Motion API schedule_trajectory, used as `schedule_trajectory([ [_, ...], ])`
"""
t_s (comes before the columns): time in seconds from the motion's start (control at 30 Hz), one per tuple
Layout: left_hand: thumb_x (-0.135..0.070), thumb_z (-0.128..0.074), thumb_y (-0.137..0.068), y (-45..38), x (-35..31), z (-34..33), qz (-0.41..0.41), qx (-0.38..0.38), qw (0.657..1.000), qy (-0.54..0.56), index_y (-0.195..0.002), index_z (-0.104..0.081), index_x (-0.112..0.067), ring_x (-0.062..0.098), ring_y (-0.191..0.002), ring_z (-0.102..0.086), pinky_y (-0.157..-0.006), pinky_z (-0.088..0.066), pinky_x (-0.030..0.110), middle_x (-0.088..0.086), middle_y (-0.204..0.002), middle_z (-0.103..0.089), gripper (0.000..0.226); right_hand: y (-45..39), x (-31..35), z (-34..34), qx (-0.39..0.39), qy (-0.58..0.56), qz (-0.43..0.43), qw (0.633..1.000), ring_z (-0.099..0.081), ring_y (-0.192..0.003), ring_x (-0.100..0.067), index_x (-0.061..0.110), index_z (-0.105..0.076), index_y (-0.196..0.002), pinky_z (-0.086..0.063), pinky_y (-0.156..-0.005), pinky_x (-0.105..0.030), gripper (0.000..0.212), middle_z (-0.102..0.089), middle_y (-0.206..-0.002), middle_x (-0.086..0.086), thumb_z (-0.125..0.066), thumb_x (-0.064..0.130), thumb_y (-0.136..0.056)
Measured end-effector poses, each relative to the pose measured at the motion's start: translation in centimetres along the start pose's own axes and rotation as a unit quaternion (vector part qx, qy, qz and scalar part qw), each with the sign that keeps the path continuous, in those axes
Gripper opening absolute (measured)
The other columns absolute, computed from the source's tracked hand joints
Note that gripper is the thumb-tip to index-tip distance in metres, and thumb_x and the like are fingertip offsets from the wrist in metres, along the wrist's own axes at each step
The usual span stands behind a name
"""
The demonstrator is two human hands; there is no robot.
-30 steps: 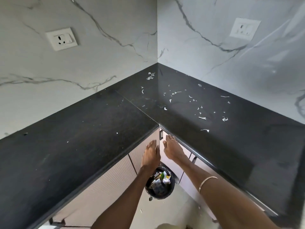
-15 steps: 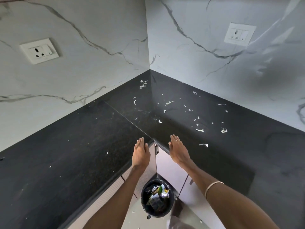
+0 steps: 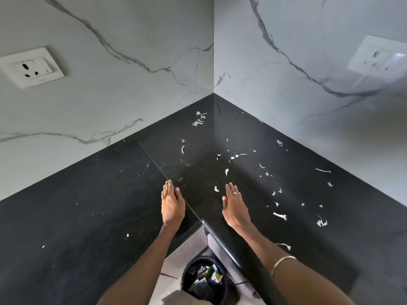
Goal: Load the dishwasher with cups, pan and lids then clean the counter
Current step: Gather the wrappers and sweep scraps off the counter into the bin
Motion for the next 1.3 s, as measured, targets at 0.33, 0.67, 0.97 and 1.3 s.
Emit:
schedule_trajectory([
  [0.33, -0.027, -0.029, -0.106, -4.9, -0.2, -3.2, 0.021, -0.028, 0.998, 0.044, -0.154, -0.014, -0.001, 0.026, -0.15, -0.013, -0.124, -0.008, 0.037, 0.016, -0.161, -0.019, 0.056, -3.4, -1.5, 0.4, -0.036, 0.033, -0.024, 0.999, -0.007, -0.151, -0.016, 0.008, -0.021, -0.153, -0.004, -0.121, -0.027, 0.052, -0.018, -0.161, -0.004, -0.032, 0.021, -0.104],
  [0.67, -0.059, -0.011, -0.096, -9.3, -5.7, -10.5, -0.036, 0.058, 0.984, -0.165, -0.155, -0.002, -0.003, 0.029, -0.151, 0.0, -0.123, -0.002, 0.041, 0.017, -0.163, -0.004, 0.082, -4.6, -2.7, 0.5, -0.07, 0.024, -0.081, 0.994, -0.004, -0.149, -0.01, 0.012, -0.02, -0.154, -0.01, -0.122, -0.027, 0.053, -0.015, -0.162, 0.001, -0.033, 0.022, -0.104],
  [0.97, -0.05, -0.015, -0.1, -15.4, -5.7, -8.0, -0.044, 0.038, 0.996, -0.066, -0.155, -0.005, -0.003, 0.024, -0.152, 0.002, -0.123, 0.002, 0.036, 0.013, -0.164, -0.002, 0.073, -7.2, -2.4, -0.3, -0.077, 0.042, -0.076, 0.993, -0.008, -0.149, -0.012, 0.008, -0.024, -0.152, -0.003, -0.121, -0.027, 0.052, -0.021, -0.16, -0.006, -0.035, 0.022, -0.103],
  [1.3, -0.049, -0.015, -0.103, -21.8, -4.1, -8.9, -0.055, 0.111, 0.985, -0.121, -0.156, -0.003, -0.007, 0.022, -0.151, 0.007, -0.123, 0.003, 0.037, 0.008, -0.164, -0.001, 0.069, -11.9, 1.3, -2.6, -0.057, 0.058, -0.07, 0.994, 0.001, -0.149, -0.015, 0.007, -0.008, -0.154, 0.0, -0.122, -0.034, 0.071, -0.008, -0.162, -0.007, -0.013, 0.05, -0.098],
])
Point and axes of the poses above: each hand's wrist, its own y-axis away from the middle knuckle, its own z-axis out of the back of the hand, x = y × z, the point moved 10 cm from there along -y, towards the middle knuckle
